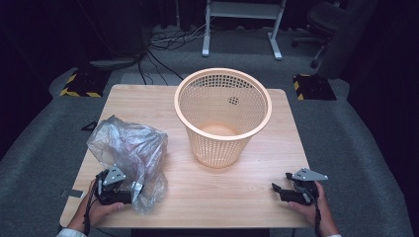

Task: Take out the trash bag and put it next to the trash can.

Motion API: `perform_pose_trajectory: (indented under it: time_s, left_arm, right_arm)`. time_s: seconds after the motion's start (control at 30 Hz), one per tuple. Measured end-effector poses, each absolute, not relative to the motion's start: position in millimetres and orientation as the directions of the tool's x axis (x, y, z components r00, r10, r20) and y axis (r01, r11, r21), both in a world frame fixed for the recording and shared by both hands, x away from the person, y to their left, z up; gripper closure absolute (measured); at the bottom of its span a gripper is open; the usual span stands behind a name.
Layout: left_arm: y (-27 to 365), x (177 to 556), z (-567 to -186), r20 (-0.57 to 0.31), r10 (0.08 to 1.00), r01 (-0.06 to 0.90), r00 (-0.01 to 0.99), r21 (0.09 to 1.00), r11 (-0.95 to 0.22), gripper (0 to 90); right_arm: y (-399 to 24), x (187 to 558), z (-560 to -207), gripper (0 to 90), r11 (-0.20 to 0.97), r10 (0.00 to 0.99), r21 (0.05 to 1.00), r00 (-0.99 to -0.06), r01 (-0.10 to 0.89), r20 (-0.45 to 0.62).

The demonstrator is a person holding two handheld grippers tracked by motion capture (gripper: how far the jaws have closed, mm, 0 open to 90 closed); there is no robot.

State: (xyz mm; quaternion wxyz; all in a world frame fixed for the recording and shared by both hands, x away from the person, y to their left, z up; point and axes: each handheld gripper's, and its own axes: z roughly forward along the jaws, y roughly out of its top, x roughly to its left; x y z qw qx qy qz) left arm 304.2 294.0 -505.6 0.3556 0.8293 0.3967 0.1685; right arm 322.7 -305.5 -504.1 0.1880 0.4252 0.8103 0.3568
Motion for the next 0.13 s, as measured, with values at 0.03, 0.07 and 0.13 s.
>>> perform_pose_trajectory:
  time_s: [0.03,0.07,0.13]
  left_arm:
    - [294.0,304.2,-505.6,-0.003,0.778,0.538,0.629,0.724,-0.432,22.9]
    - [294.5,304.9,-505.4,-0.003,0.772,0.536,0.635,0.721,-0.438,22.8]
    - [294.5,305.0,-505.3,-0.004,0.771,0.536,0.636,0.721,-0.439,22.8]
  right_arm:
    - [-305.5,322.7,-504.1,25.6,0.384,0.823,0.738,-0.568,0.555,-0.001]
    - [-305.2,322.7,-504.1,25.2,0.385,0.823,0.738,-0.568,0.555,-0.002]
    - [-305.0,322.8,-504.2,24.7,0.388,0.821,0.737,-0.571,0.553,-0.003]
